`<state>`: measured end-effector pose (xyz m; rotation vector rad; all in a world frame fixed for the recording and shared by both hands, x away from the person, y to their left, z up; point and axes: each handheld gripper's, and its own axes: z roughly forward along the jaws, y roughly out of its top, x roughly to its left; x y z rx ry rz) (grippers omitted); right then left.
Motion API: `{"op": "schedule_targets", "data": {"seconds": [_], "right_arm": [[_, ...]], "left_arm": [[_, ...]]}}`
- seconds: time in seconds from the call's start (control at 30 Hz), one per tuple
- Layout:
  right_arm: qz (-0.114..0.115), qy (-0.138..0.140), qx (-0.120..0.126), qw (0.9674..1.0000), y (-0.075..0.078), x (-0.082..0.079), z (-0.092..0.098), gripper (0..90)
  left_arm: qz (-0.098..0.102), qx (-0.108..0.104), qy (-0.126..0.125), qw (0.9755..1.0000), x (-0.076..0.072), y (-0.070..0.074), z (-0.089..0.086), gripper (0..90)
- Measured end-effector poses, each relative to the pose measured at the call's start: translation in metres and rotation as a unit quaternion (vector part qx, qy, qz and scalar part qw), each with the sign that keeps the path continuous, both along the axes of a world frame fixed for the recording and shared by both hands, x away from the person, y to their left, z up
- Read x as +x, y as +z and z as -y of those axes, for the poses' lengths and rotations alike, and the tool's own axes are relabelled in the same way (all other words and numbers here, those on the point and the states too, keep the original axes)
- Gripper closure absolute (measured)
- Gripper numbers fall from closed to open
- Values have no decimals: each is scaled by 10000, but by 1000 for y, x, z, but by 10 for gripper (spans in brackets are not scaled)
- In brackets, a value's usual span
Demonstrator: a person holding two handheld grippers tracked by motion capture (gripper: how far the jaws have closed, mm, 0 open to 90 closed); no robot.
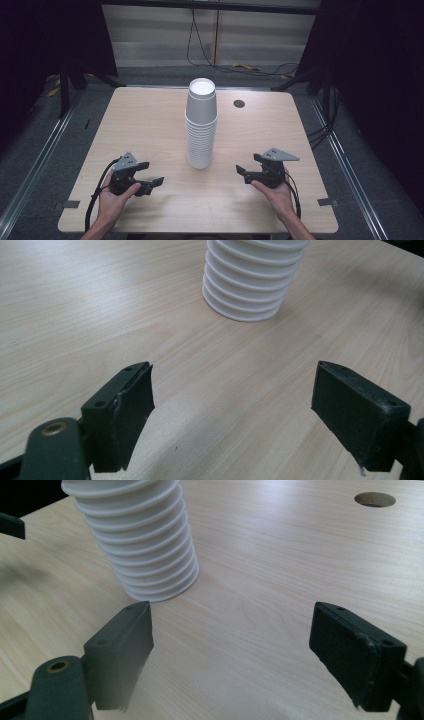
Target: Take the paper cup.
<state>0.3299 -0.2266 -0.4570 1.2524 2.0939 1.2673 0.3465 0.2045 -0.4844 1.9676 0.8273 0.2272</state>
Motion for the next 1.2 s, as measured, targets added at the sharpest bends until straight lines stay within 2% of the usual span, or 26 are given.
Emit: {"op": "schedule_targets", "data": {"seconds": [0.3,0.33,0.47,0.53,0.73,1.2], "right_arm": [[25,243,-20,9997,6,2,-6,184],[56,334,-73,9994,11,3,-8,183],[42,409,-90,9991,17,3,-9,184],[31,482,-202,9986,21,2,-10,174],[111,528,-160,9984,33,0,-10,184],[101,781,-66,9969,46,8,-20,179]], "left_arm": [[18,5,8,10000,-1,0,0,168],[32,30,6,10000,-2,0,-1,168],[26,42,-17,10000,-3,0,-1,168],[57,36,-16,10000,-6,1,-1,168],[100,30,-48,9999,-7,2,-3,168],[47,51,-51,10000,-4,-1,0,168]]}}
